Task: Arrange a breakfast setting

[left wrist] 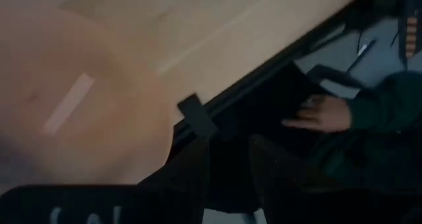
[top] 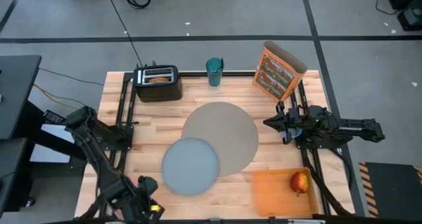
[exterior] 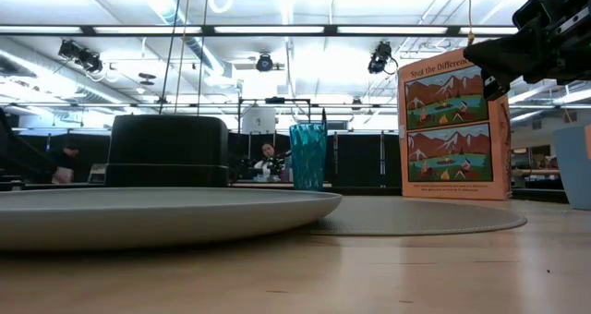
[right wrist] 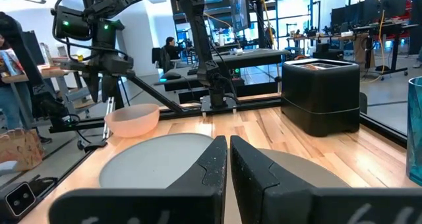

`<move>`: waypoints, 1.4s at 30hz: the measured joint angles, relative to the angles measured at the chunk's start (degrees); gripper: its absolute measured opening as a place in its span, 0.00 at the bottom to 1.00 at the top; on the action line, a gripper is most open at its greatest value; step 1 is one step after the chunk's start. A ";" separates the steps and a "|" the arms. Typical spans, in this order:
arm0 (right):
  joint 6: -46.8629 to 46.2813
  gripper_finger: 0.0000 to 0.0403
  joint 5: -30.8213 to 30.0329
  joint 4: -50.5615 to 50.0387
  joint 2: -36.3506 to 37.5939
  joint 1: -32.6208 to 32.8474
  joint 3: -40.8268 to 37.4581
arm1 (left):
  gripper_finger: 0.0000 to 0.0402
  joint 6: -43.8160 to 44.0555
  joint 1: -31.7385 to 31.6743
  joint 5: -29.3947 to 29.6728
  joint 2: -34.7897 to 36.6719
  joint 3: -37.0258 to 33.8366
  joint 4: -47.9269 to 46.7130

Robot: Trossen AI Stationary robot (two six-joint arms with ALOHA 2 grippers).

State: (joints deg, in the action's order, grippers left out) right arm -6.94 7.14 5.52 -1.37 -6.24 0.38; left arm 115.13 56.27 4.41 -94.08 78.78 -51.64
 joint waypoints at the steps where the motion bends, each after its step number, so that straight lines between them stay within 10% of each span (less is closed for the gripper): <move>1: 0.00 0.07 0.02 0.00 0.00 0.00 0.00 | 0.29 0.37 -0.58 -0.16 0.00 0.00 -0.02; 24: 0.00 0.07 0.01 0.04 -0.02 0.01 0.01 | 0.48 6.63 -2.03 -5.72 -7.85 -0.57 -6.45; 42: 0.00 0.07 0.00 0.17 -0.02 0.02 0.02 | 0.32 4.72 -3.82 -9.17 -15.47 -0.57 -2.20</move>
State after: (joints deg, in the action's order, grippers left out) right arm -6.94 7.14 5.69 -1.39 -6.22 0.40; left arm 119.85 52.45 -4.76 -109.56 78.22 -53.84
